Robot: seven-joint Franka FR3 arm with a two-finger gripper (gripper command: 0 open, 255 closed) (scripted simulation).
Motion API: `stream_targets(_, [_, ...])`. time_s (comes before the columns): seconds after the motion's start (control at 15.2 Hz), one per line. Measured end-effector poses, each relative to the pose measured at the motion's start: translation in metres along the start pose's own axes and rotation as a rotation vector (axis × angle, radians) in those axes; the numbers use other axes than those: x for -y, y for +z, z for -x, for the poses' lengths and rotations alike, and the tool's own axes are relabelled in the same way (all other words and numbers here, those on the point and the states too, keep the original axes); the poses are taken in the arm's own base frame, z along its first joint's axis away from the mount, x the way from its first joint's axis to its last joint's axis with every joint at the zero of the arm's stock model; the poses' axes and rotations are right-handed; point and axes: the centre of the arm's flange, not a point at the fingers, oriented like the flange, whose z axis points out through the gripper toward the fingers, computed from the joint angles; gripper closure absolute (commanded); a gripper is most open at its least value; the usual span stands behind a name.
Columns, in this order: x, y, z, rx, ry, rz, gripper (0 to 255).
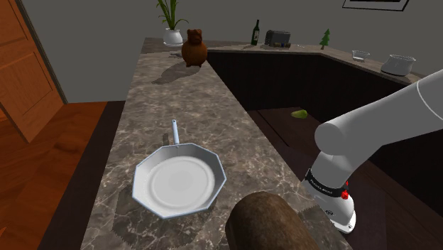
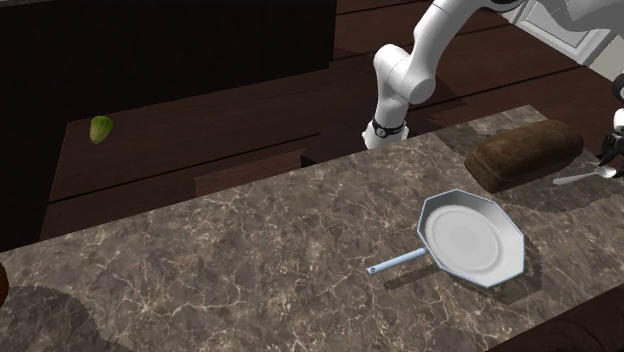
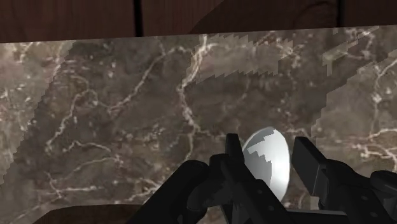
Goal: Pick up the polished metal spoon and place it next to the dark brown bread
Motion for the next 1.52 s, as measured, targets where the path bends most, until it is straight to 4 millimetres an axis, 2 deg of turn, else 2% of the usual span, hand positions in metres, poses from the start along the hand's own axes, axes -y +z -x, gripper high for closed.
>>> stream_targets(1.52, [0.002, -0.117, 0.025, 0.0, 0.0, 0.0, 255])
